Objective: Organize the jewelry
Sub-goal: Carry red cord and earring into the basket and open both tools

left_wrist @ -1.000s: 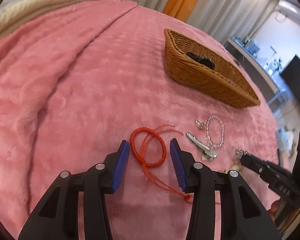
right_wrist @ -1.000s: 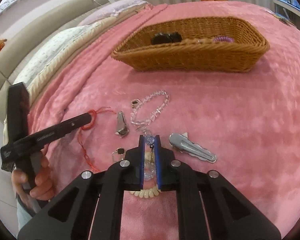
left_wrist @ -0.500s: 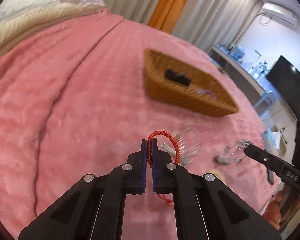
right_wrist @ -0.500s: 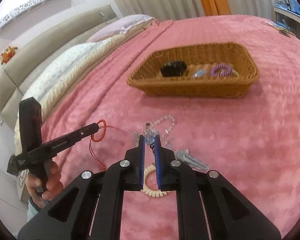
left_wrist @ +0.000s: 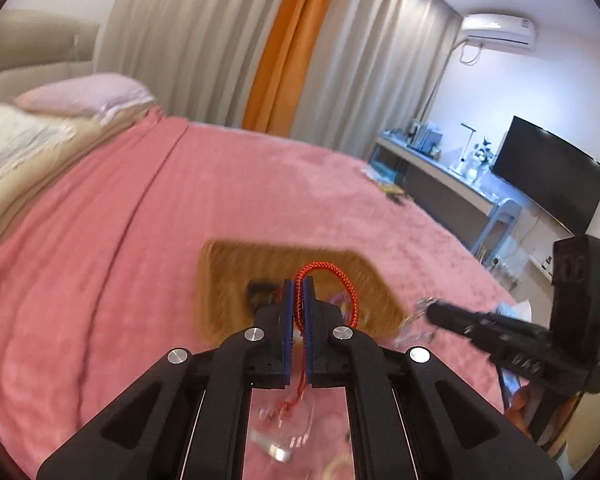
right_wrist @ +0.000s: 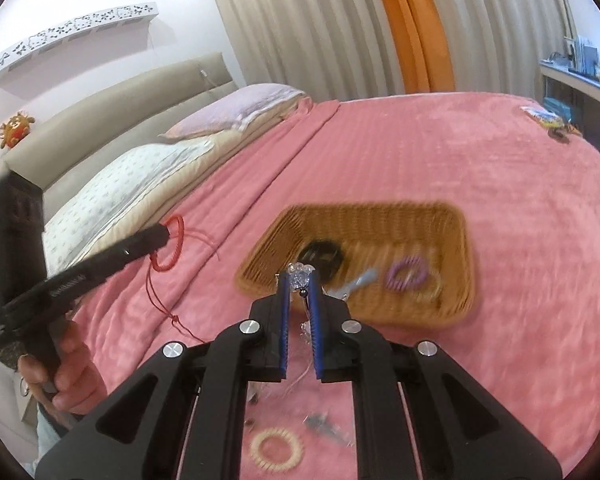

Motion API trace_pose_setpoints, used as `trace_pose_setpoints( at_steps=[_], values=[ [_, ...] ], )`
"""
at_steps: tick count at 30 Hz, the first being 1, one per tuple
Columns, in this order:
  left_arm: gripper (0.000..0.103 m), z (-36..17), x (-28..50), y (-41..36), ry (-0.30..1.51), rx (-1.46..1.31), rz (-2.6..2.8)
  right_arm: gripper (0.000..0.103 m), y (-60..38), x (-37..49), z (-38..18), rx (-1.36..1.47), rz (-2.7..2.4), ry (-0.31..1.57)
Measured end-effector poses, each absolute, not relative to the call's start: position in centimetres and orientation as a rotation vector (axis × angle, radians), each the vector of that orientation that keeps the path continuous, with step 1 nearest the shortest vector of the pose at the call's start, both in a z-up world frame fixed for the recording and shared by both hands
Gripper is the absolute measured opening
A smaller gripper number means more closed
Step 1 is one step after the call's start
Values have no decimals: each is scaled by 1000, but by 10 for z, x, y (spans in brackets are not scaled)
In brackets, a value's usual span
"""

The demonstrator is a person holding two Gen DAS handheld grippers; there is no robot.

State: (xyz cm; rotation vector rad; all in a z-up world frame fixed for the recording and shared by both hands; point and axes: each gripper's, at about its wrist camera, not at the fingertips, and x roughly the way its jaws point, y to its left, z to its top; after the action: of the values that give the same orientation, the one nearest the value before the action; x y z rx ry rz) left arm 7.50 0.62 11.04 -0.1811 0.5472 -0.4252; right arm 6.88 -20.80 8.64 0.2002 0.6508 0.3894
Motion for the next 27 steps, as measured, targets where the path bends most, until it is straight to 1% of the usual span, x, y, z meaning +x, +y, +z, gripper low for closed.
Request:
trace_pose_setpoints(
  at_steps=[3,6,10,14,18,22,23,24,25,26,27],
  values=[
    [2,112,103,-14,537,-173,-441,8,-215,102,84,199,366,663],
    [2,101,131,-30,542,-178,-454,7,-220,132,75,196,343,688],
    [2,71,169,-44,598,-206,-459,7,-229,176,50,222,318,739],
    [2,42,190,-51,653,-219,-459,8,-237,211,18,249,295,797],
    [2,23,201,-55,701,-198,-445,8,-240,224,1,249,277,830],
    [3,16,205,-57,729,-178,-438,8,-244,228,-12,262,261,850],
    [5,15,204,-58,737,-167,-434,8,-245,228,-14,264,258,857],
    [15,15,204,-59,745,-163,-432,10,-246,229,-17,272,260,872],
    [20,16,202,-59,749,-161,-435,15,-248,229,-18,281,261,884],
    [29,18,199,-58,743,-159,-435,18,-249,228,-17,284,257,888],
    [36,22,194,-57,734,-154,-433,27,-251,225,-16,285,254,887]
  ],
)
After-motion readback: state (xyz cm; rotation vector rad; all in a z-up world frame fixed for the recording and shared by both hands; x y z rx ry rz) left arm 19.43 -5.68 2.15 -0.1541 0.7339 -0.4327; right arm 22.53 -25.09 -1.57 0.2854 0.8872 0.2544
